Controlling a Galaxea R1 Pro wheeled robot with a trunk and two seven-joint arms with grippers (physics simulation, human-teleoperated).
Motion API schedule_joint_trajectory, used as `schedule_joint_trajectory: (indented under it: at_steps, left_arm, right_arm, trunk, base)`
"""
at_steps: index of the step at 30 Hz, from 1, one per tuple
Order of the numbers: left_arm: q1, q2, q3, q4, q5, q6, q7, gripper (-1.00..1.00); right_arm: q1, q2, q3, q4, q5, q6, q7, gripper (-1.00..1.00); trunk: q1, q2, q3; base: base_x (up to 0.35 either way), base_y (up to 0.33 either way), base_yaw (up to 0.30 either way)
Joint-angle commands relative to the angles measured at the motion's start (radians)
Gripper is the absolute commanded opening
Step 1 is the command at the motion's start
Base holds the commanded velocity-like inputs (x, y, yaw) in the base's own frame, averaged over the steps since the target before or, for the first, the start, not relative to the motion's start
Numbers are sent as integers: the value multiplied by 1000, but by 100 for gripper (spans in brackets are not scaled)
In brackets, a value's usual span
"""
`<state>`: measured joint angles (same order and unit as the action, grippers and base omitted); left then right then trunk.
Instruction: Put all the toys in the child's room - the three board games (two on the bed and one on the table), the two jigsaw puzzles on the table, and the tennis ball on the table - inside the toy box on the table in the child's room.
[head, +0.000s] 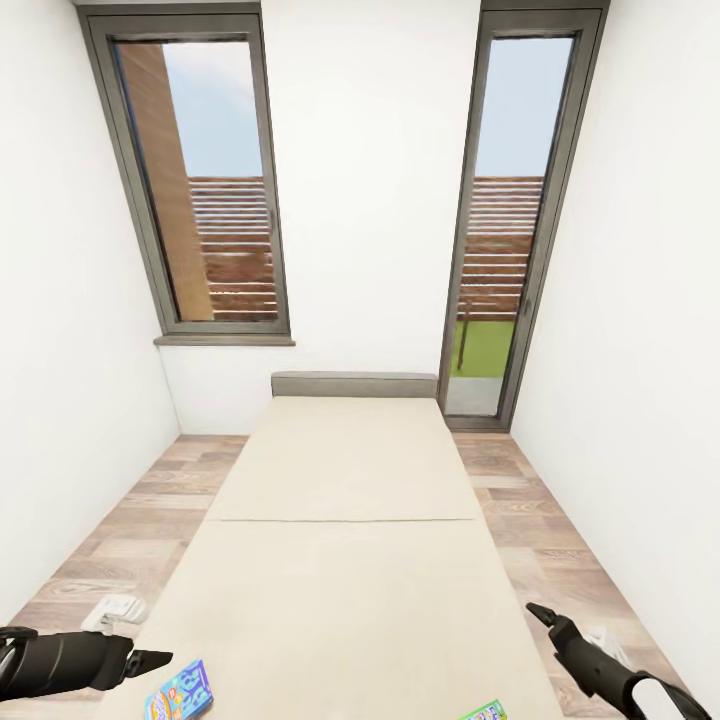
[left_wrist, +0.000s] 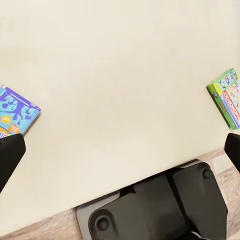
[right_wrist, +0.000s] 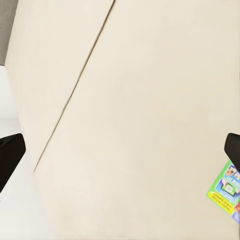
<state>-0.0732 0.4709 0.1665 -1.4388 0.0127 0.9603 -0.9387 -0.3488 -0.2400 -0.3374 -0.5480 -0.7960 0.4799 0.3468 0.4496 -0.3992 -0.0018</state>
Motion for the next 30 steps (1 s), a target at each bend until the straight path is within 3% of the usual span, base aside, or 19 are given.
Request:
schedule_joint_trajectory:
  at_steps: [1, 3, 9, 15, 23, 30]
  left_arm:
    - [0, 0, 1, 0, 1, 8, -3, 100]
    - [0, 0, 1, 0, 1, 8, -3, 100]
    - [0, 0, 1, 0, 1, 8, -3, 100]
    - [0, -2, 1, 0, 1, 9, -3, 100]
    - [0, -24, -1, 0, 1, 9, -4, 100]
    - [0, -32, -1, -1, 1, 9, -5, 100]
  right_arm:
    - [-1, 1, 7, -8, -3, 8, -3, 100]
    - [-1, 1, 20, -20, -4, 8, -9, 100]
    - [-2, 23, 113, -121, -4, 11, -80, 100]
    - [-23, 64, 194, -221, -6, 30, -268, 100]
    - [-167, 110, 247, -244, -9, 177, -554, 100]
    - [-300, 126, 266, -162, -6, 244, -651, 100]
  trunk:
    - [0, -1, 0]
    - [0, -1, 0]
    - [0, -1, 0]
    - [0, -1, 0]
    - [0, -1, 0]
    - [0, -1, 0]
  base:
    - [0, 0, 0]
    - [0, 0, 0]
    - [0, 0, 0]
    - [0, 0, 0]
    - [0, 0, 0]
    - [0, 0, 0]
